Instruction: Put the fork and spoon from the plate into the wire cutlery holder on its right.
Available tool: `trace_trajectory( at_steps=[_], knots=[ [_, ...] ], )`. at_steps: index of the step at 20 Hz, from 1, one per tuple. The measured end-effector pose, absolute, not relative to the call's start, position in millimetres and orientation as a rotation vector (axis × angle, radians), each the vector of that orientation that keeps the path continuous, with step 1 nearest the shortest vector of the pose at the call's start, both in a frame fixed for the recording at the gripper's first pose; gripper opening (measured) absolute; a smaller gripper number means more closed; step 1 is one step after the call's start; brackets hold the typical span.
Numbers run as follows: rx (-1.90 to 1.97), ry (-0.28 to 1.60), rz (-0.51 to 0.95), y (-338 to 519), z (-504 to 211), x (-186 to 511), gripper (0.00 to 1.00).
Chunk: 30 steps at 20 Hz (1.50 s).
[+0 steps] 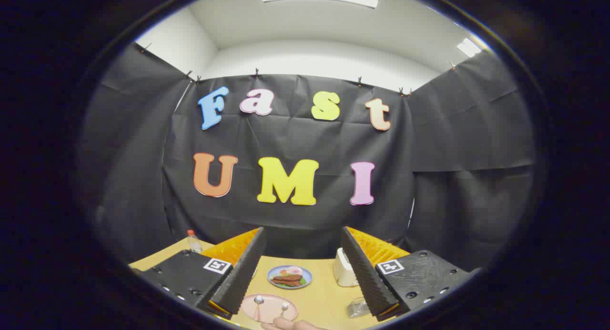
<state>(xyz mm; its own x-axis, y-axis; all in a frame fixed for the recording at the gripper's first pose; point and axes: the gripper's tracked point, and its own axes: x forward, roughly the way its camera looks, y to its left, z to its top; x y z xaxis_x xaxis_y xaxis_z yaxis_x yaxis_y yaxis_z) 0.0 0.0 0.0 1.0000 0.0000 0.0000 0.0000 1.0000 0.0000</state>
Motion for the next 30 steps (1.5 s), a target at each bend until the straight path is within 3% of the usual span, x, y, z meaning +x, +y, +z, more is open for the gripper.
trace_trajectory(
  at_steps=[10, 20, 30],
  knots=[
    [0.001, 0.044, 0.031, 26, -3, -9, 0.95],
    [0.02, 0.137, 0.071, 21, -37, 28, 0.95],
    [-0.003, 0.361, 0.117, 43, -185, 69, 0.96]
  ],
)
